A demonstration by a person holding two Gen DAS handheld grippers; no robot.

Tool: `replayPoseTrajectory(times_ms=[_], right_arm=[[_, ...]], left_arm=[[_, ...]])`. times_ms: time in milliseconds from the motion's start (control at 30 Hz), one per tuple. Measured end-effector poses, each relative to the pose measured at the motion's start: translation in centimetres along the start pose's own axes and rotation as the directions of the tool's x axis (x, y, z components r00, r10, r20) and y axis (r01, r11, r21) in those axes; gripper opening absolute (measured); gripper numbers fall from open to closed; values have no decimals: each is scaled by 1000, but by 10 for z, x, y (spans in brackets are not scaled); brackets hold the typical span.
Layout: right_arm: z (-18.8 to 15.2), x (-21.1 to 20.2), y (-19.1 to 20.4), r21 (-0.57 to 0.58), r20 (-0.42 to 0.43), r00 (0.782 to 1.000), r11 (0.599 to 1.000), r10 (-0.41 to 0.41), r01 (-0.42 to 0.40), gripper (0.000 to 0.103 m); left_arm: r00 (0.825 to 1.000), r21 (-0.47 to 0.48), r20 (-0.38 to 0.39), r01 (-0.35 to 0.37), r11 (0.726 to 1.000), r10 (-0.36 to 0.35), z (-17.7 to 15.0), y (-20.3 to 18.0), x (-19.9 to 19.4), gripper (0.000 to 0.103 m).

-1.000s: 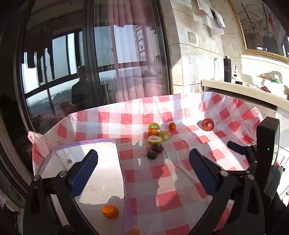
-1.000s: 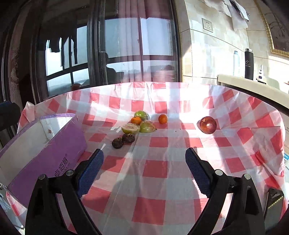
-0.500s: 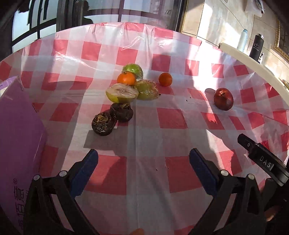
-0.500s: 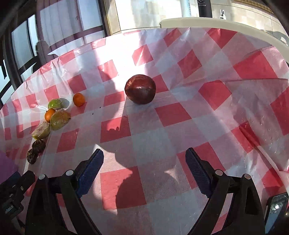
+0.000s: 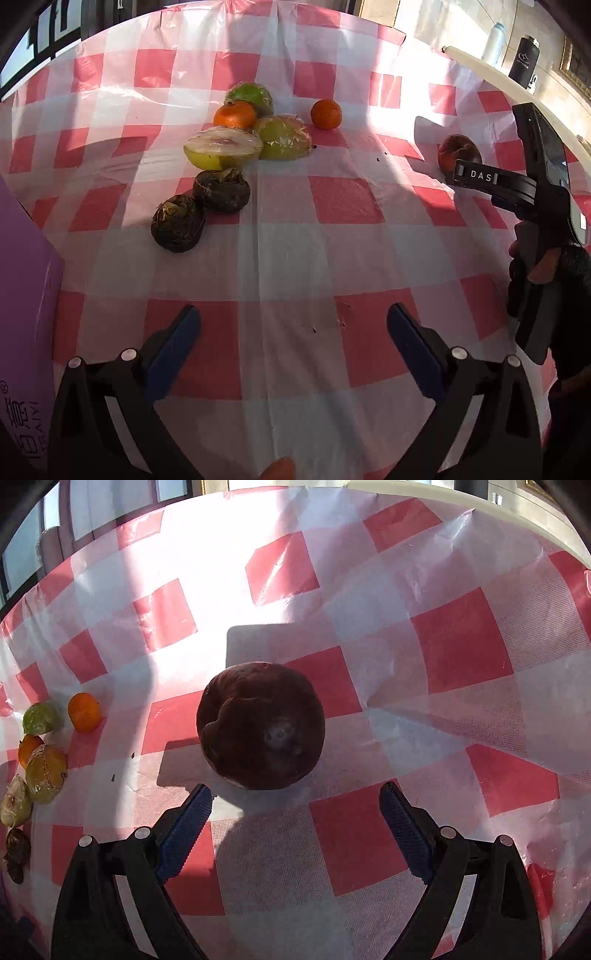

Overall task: Organize fruits
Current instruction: 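Grasp the red pomegranate with the right gripper while the left grasps a mangosteen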

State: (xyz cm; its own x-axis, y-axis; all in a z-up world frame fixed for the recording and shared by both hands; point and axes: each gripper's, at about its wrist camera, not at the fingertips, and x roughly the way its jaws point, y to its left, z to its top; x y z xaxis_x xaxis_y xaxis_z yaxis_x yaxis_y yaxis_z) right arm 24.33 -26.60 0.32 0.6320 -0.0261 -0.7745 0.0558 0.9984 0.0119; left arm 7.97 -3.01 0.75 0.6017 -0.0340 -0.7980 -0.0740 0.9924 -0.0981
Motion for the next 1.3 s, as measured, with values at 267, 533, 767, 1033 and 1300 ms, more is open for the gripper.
replayPoseTrajectory(times_ms=[267,533,767,1033,1300], right_arm=[[17,15,11,-51,-17,1000,999,-5,4,89],[32,26,19,-35,-27,1000,999,17,-18,88],[32,15,16,-53,11,999,998,36,-35,60],[11,-8,9,7,32,992,992,123,-123,59],[-25,-62,5,59,95,973,975,209,-215,59]], left_arm=[[1000,20,-3,-31,999,31,0,-2,2,101],[1000,24,-2,-29,999,29,2,-2,1,101],[1000,20,1,-25,999,25,2,-1,0,101],[1000,9,7,-15,1000,15,4,1,-2,101],[1000,16,5,-24,1000,24,3,-1,-1,101]])
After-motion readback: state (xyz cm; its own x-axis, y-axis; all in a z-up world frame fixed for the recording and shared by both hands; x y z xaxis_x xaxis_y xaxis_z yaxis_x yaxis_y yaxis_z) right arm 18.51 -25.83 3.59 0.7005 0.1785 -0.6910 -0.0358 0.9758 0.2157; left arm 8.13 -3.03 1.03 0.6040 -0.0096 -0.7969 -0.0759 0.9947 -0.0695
